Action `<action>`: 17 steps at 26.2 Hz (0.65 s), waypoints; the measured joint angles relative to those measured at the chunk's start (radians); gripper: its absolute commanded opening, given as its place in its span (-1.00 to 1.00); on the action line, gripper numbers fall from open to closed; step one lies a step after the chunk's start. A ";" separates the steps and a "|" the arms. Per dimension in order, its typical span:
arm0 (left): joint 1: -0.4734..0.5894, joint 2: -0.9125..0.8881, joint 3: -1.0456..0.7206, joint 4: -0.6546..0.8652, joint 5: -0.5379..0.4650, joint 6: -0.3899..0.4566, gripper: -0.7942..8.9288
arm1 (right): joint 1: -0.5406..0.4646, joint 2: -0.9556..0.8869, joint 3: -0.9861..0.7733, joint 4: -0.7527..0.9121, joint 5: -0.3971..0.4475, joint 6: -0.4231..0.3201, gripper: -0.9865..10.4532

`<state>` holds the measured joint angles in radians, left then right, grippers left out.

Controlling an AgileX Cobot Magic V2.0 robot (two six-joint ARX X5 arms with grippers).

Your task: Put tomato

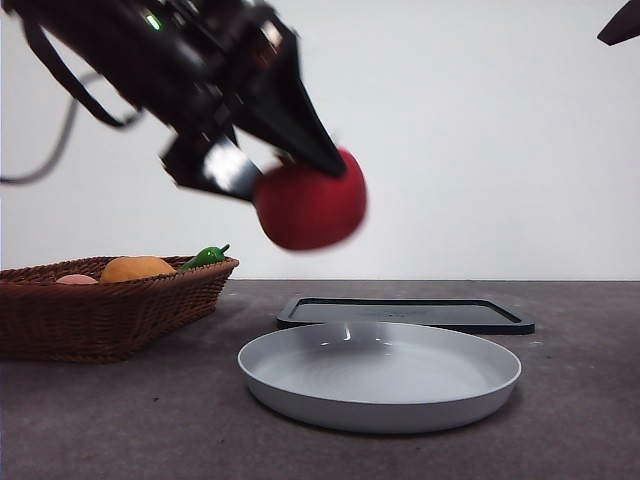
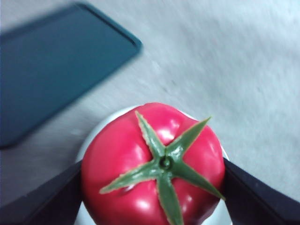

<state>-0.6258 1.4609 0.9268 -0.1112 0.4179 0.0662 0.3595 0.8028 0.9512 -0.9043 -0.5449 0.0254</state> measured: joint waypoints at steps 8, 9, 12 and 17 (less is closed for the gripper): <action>-0.080 0.198 0.000 0.129 -0.030 -0.002 -0.21 | 0.000 0.000 0.000 0.000 0.000 0.000 -0.13; -0.084 0.216 0.000 0.143 -0.042 -0.002 -0.21 | 0.000 0.000 0.000 0.000 0.000 0.000 -0.13; -0.085 0.248 0.000 0.157 -0.056 -0.001 -0.21 | 0.000 0.000 0.000 0.000 0.000 0.000 -0.13; -0.085 0.256 0.000 0.163 -0.061 0.014 -0.15 | 0.000 0.000 0.000 0.000 0.000 0.000 -0.13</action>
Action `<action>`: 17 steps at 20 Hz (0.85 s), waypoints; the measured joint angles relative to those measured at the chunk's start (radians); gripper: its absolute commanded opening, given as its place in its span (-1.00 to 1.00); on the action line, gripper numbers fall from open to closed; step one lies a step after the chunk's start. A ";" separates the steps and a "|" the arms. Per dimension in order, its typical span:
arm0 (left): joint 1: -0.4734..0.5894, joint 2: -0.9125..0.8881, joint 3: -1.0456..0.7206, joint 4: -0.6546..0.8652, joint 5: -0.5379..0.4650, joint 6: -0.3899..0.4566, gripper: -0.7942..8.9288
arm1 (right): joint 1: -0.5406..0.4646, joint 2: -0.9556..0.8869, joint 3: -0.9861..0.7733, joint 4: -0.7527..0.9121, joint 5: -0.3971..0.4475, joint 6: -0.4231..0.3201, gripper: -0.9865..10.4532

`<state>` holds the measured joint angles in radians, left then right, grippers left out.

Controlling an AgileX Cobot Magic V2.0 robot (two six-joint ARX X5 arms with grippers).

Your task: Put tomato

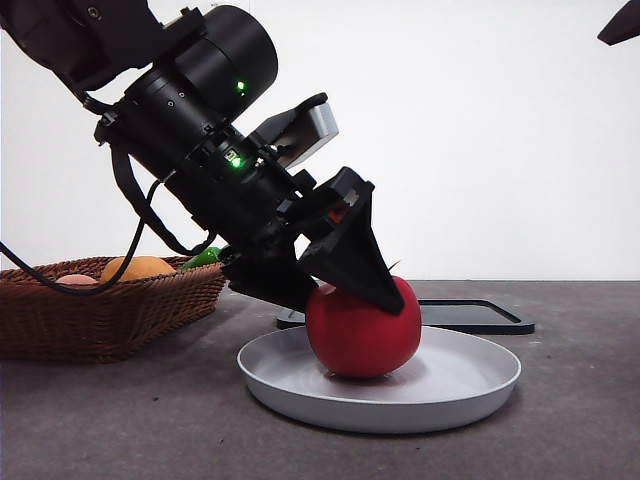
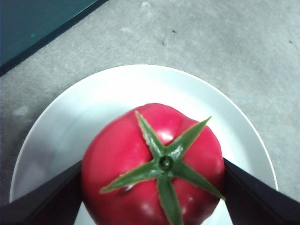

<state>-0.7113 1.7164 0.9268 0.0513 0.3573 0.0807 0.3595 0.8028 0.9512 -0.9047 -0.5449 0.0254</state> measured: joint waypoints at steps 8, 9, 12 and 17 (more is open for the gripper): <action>-0.006 0.000 0.000 -0.009 -0.001 0.006 0.21 | 0.000 0.000 0.000 0.000 0.000 0.000 -0.13; -0.006 0.000 0.000 -0.010 -0.001 0.006 0.29 | 0.000 0.000 0.000 -0.001 0.000 0.000 -0.13; -0.006 0.000 0.000 -0.010 -0.001 0.006 0.33 | 0.000 0.000 0.000 -0.005 0.000 0.000 -0.13; -0.006 -0.005 0.000 -0.011 -0.001 -0.005 0.33 | 0.000 0.000 0.000 -0.019 0.000 0.000 -0.13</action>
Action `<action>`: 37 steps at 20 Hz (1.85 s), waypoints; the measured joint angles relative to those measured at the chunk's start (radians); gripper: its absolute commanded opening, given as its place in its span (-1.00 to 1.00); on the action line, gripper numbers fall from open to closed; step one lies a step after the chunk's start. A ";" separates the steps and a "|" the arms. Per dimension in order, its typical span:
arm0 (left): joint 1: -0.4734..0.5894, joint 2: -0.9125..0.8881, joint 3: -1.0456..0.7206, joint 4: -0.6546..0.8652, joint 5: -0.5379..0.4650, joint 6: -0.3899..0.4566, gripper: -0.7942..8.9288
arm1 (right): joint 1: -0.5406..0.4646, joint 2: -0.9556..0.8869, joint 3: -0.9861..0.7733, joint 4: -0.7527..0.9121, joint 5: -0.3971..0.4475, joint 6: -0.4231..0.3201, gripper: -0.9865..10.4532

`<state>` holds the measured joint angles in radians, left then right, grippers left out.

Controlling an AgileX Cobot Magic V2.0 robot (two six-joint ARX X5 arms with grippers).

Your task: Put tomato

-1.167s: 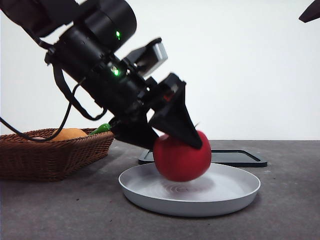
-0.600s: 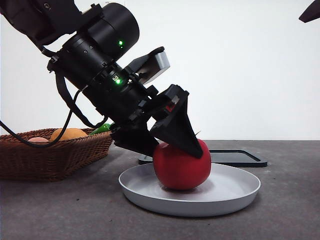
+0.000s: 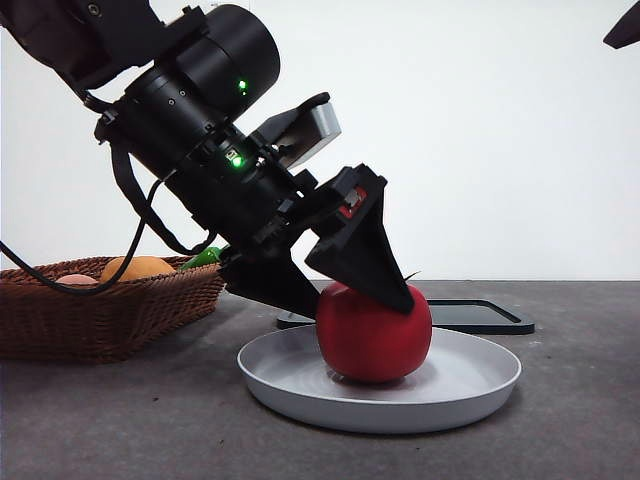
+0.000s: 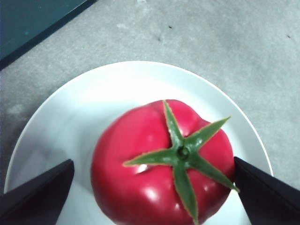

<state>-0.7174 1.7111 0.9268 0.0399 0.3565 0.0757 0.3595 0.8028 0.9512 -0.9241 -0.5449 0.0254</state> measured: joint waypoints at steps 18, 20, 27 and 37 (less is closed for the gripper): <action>0.229 -0.620 0.002 -0.412 -0.002 -0.041 0.32 | 0.000 0.000 0.000 0.002 0.052 0.000 -0.13; 0.255 -0.691 0.002 -0.512 -0.002 -0.040 0.32 | 0.000 0.000 0.000 0.021 0.052 -0.001 -0.13; 0.266 -0.837 0.002 -0.875 0.174 -0.018 0.31 | 0.000 0.000 0.000 0.039 0.052 -0.003 -0.13; 0.264 -0.842 0.002 -0.937 0.221 0.016 0.31 | 0.009 0.046 0.000 0.057 0.050 -0.003 -0.13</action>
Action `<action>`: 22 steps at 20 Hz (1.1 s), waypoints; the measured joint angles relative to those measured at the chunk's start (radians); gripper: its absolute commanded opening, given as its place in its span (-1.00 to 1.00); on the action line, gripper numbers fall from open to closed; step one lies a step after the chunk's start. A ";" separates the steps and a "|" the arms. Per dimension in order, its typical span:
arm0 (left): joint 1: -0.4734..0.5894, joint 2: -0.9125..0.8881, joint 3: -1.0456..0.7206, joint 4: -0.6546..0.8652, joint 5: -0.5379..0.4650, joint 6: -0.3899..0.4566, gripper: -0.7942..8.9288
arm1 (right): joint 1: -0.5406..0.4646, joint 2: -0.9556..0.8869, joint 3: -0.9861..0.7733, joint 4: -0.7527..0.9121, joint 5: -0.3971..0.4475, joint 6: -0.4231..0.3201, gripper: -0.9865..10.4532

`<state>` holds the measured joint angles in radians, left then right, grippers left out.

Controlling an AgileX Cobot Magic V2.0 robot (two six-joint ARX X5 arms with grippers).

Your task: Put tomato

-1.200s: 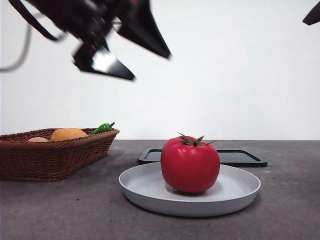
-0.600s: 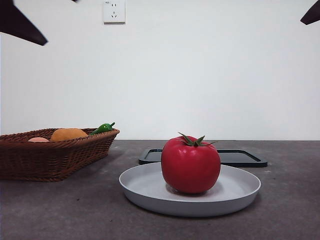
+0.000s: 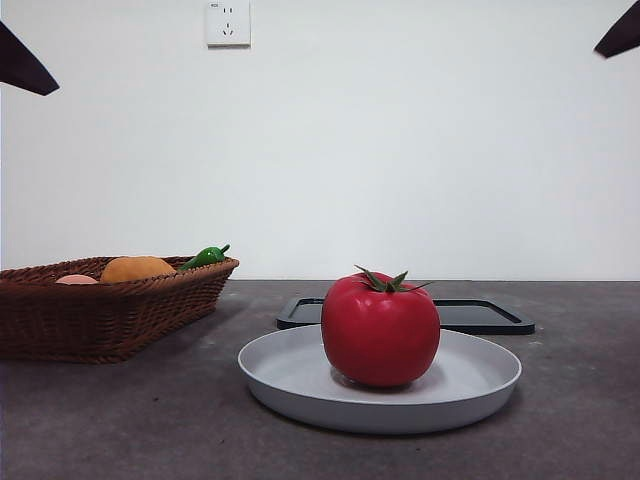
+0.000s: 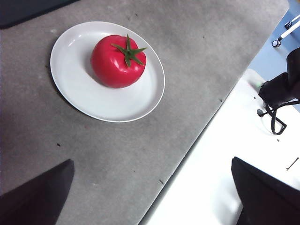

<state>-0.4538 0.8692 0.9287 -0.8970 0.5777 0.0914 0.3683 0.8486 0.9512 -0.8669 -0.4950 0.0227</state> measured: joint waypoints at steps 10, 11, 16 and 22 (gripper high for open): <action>0.000 0.000 0.000 0.001 0.000 0.000 0.31 | 0.130 0.318 0.000 0.247 0.002 0.000 -0.12; 0.000 0.000 0.000 0.001 0.000 0.000 0.31 | 0.144 0.354 0.000 0.274 0.014 0.000 -0.12; 0.000 0.000 0.000 0.001 0.000 0.000 0.31 | 0.191 0.490 0.000 0.352 0.107 -0.001 0.03; 0.000 0.000 0.000 0.001 0.000 0.000 0.31 | 0.249 0.600 0.000 0.435 0.184 -0.001 0.04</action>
<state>-0.4538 0.8692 0.9287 -0.8959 0.5777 0.0917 0.6170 1.4487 0.9512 -0.4324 -0.3111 0.0216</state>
